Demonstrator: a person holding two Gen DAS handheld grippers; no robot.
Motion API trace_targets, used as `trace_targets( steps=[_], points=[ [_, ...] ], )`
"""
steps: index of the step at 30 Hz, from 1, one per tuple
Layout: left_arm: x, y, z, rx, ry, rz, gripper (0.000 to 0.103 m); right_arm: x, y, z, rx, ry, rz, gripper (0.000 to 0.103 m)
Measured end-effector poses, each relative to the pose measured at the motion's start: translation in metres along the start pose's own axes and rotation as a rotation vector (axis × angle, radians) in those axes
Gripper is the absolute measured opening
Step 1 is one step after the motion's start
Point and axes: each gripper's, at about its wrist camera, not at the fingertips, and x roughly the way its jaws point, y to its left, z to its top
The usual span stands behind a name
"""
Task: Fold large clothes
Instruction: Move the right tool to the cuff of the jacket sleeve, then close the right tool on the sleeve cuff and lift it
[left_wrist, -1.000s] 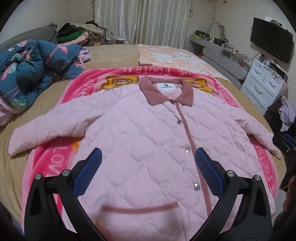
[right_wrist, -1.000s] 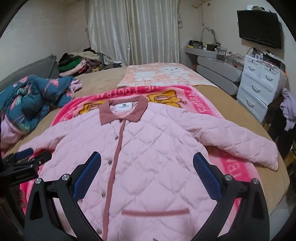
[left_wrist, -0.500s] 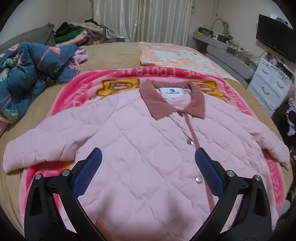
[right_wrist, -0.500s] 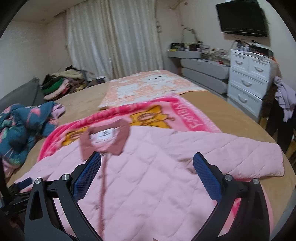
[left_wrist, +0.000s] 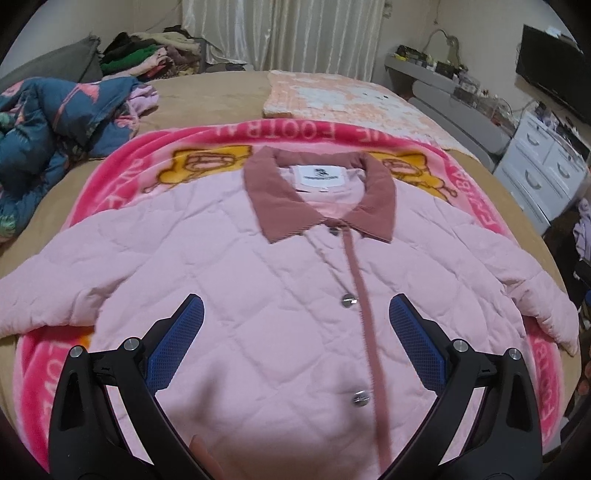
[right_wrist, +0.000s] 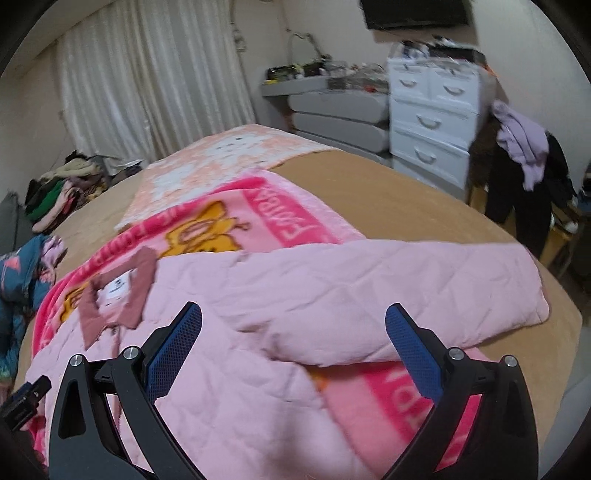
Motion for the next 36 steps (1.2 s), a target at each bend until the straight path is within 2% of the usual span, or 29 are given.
trace_targets(
  steps=[4, 9, 16, 20, 25, 33, 36],
  points=[
    [0.013, -0.021, 0.001, 0.008, 0.017, -0.022, 0.094, 0.011, -0.037, 0.004, 0.089, 0.007, -0.046, 0.099],
    [0.026, -0.041, -0.002, 0.019, 0.051, -0.014, 0.094, 0.027, -0.089, 0.002, 0.244, 0.048, -0.077, 0.099],
    [0.040, -0.058, -0.012, 0.053, 0.102, -0.004, 0.094, 0.042, -0.135, -0.005, 0.392, 0.084, -0.120, 0.099],
    [0.046, -0.068, -0.019, 0.091, 0.125, 0.008, 0.094, 0.050, -0.156, -0.011, 0.458, 0.100, -0.174, 0.099],
    [0.042, -0.073, -0.021, 0.110, 0.103, 0.009, 0.094, 0.064, -0.191, -0.028, 0.631, 0.136, -0.183, 0.099],
    [0.036, -0.062, -0.014, 0.109, 0.098, 0.041, 0.094, 0.080, -0.225, -0.038, 0.745, 0.124, -0.195, 0.099],
    [0.034, -0.052, -0.009, 0.104, 0.094, 0.058, 0.094, 0.092, -0.242, -0.046, 0.842, 0.136, -0.140, 0.099]
  ],
)
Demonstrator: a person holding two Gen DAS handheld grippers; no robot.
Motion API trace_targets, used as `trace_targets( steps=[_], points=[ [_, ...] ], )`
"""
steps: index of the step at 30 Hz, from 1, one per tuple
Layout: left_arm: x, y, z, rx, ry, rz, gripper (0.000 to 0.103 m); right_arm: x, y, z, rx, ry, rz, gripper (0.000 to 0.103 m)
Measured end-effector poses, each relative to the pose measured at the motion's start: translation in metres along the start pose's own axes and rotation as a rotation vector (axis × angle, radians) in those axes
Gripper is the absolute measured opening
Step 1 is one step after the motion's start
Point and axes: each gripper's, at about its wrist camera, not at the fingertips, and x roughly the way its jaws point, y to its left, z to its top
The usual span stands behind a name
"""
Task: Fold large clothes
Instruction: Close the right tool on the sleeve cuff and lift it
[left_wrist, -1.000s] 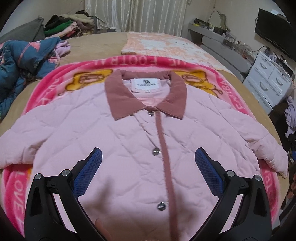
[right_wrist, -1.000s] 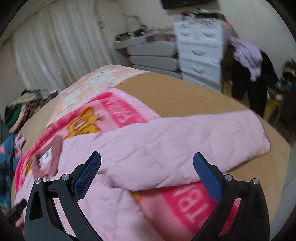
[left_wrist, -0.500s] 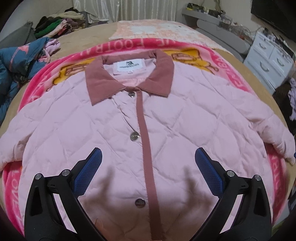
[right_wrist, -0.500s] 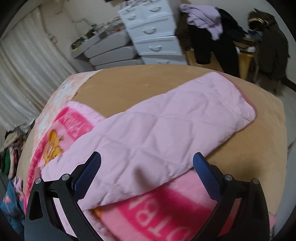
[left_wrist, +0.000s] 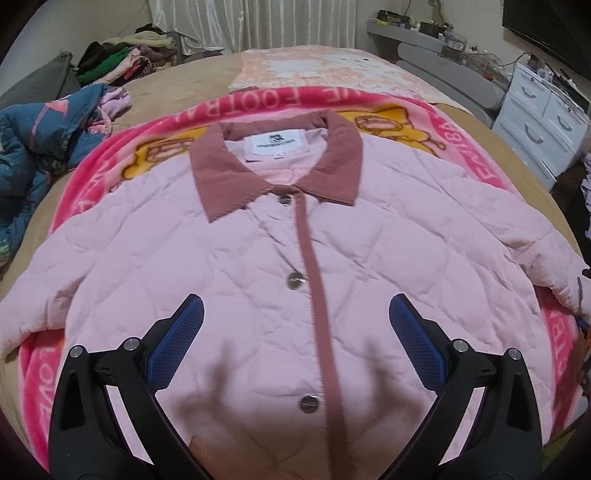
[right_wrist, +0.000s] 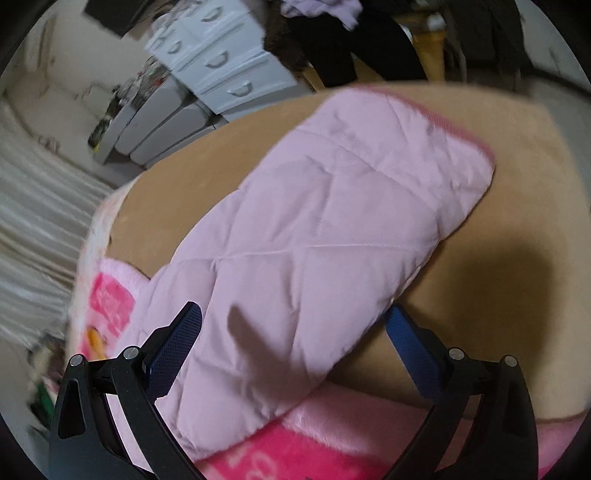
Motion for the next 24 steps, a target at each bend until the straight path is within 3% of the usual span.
trace_targets(
  steps=[7, 9, 10, 11, 13, 17, 24],
  points=[
    [-0.008, 0.027, 0.001, -0.031, -0.016, 0.031, 0.094, 0.013, -0.018, 0.016, 0.084, -0.042, 0.117, 0.094],
    [-0.011, 0.034, 0.001, -0.044, -0.015, 0.031, 0.094, 0.011, -0.021, 0.019, 0.079, -0.066, 0.136, 0.069],
    [-0.013, 0.037, 0.001, -0.049, -0.013, 0.029, 0.094, 0.011, -0.024, 0.021, 0.080, -0.070, 0.151, 0.043],
    [-0.014, 0.039, 0.002, -0.054, -0.012, 0.025, 0.094, 0.012, -0.026, 0.022, 0.086, -0.059, 0.178, 0.033],
    [-0.019, 0.047, 0.002, -0.073, -0.012, 0.019, 0.094, 0.007, -0.024, 0.025, 0.067, -0.062, 0.205, 0.024],
    [-0.030, 0.056, 0.002, -0.097, -0.029, 0.020, 0.094, -0.025, 0.006, 0.026, -0.064, -0.142, 0.251, 0.017],
    [-0.042, 0.071, 0.002, -0.120, -0.032, 0.023, 0.094, -0.089, 0.073, 0.004, -0.293, -0.224, 0.393, 0.015]
  ],
)
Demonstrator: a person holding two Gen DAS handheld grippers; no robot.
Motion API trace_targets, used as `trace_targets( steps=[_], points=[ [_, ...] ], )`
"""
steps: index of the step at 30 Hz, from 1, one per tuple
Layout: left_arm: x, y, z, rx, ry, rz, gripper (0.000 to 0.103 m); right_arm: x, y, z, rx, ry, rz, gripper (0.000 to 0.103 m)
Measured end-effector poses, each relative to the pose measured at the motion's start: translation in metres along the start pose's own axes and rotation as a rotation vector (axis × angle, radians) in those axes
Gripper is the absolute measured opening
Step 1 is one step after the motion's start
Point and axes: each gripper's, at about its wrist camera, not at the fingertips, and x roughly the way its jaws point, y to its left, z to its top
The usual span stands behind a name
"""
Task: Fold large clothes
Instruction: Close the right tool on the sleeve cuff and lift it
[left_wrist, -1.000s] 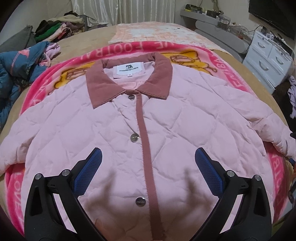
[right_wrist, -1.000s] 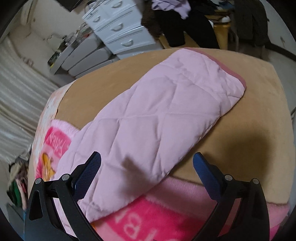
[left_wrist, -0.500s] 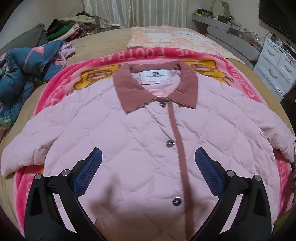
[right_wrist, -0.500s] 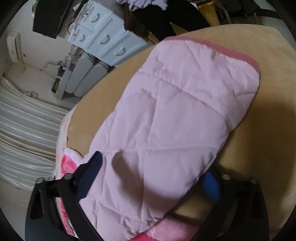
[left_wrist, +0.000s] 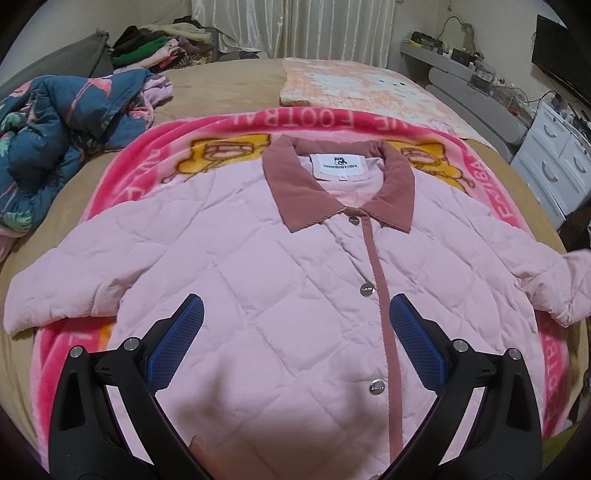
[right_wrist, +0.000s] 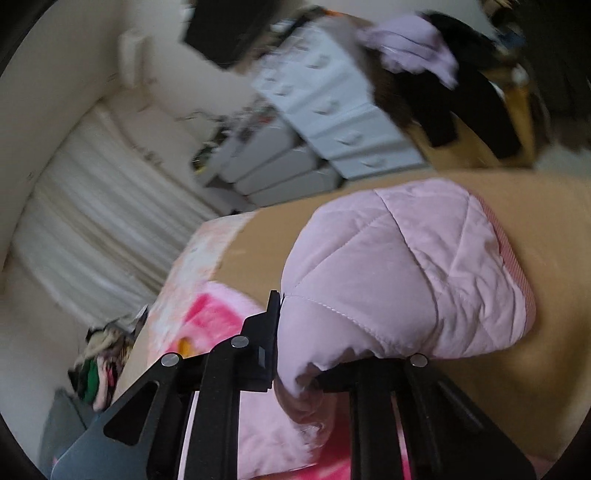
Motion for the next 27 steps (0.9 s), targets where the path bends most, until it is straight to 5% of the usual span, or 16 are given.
trace_targets(
  steps=[11, 27],
  points=[
    [-0.026, 0.032, -0.002, -0.043, -0.040, -0.050, 0.094, -0.038, 0.140, -0.027, -0.347, 0.002, 0.292, 0.014],
    [-0.052, 0.098, -0.012, -0.137, -0.117, -0.104, 0.094, -0.050, 0.237, -0.118, -0.611, 0.152, 0.466, 0.014]
  ],
)
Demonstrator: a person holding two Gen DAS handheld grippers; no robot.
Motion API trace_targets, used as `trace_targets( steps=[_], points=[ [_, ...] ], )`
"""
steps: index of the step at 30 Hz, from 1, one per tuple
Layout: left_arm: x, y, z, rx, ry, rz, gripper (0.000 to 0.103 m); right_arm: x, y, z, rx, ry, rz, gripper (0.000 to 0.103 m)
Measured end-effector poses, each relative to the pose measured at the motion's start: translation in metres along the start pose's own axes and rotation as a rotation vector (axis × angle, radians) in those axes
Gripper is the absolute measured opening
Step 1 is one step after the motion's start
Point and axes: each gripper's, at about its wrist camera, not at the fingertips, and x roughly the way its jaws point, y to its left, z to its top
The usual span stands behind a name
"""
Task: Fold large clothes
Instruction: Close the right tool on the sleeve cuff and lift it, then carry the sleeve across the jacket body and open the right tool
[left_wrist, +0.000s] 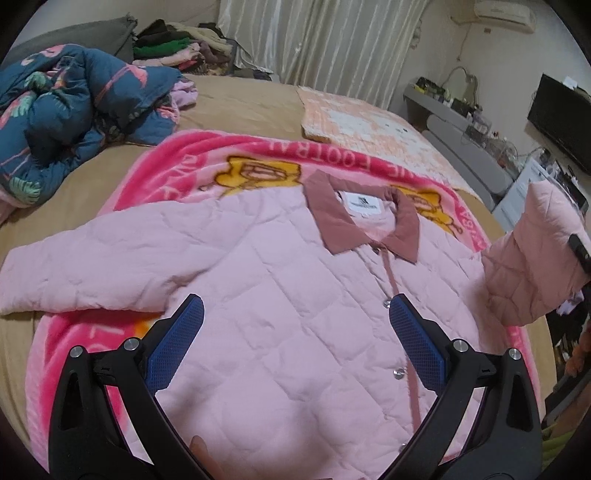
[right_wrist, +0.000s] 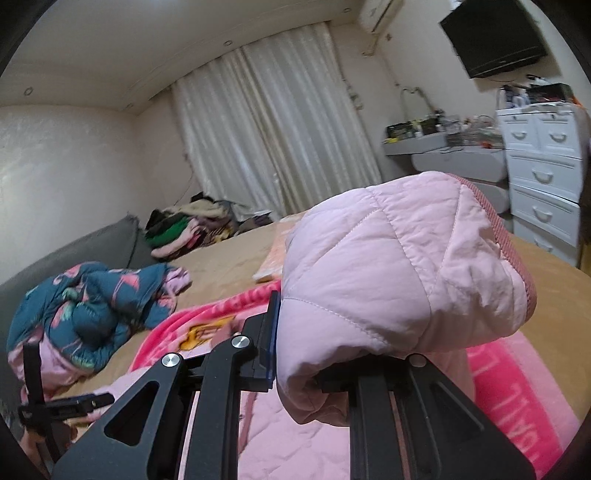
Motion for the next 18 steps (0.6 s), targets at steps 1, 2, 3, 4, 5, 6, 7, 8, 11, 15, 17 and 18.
trace_targets(
  steps=[1, 2, 3, 4, 5, 6, 7, 8, 11, 15, 17, 18],
  points=[
    [-0.002, 0.005, 0.000, -0.009, -0.009, 0.005, 0.094, 0.003, 0.005, -0.002, -0.011, 0.010, 0.006, 0.014],
    [-0.002, 0.011, -0.001, -0.018, -0.010, 0.002, 0.094, 0.006, 0.010, -0.005, -0.024, 0.019, 0.010, 0.014],
    [-0.002, 0.015, -0.002, -0.028, -0.010, -0.003, 0.094, 0.009, 0.017, -0.007, -0.033, 0.024, 0.011, 0.014],
    [-0.002, 0.019, -0.003, -0.040, -0.009, -0.010, 0.094, 0.012, 0.021, -0.010, -0.046, 0.032, 0.012, 0.014],
    [-0.001, 0.022, -0.004, -0.048, -0.006, -0.018, 0.094, 0.016, 0.025, -0.013, -0.058, 0.039, 0.013, 0.014],
    [0.000, 0.026, -0.007, -0.056, -0.002, -0.028, 0.094, 0.018, 0.028, -0.016, -0.069, 0.044, 0.015, 0.014],
    [0.001, 0.028, -0.009, -0.061, 0.000, -0.032, 0.094, 0.023, 0.034, -0.019, -0.088, 0.056, 0.017, 0.014],
    [0.003, 0.031, -0.010, -0.070, 0.002, -0.033, 0.094, 0.026, 0.040, -0.024, -0.103, 0.066, 0.017, 0.014],
    [0.012, 0.039, -0.013, -0.091, 0.020, -0.031, 0.094, 0.038, 0.056, -0.038, -0.162, 0.094, 0.021, 0.014],
    [0.025, 0.047, -0.013, -0.118, 0.038, -0.048, 0.094, 0.056, 0.069, -0.059, -0.217, 0.154, 0.025, 0.014],
    [0.030, 0.048, -0.014, -0.133, 0.050, -0.074, 0.094, 0.067, 0.076, -0.072, -0.239, 0.196, 0.034, 0.014],
    [0.033, 0.047, -0.015, -0.138, 0.055, -0.082, 0.094, 0.071, 0.080, -0.079, -0.251, 0.213, 0.038, 0.014]
  ],
)
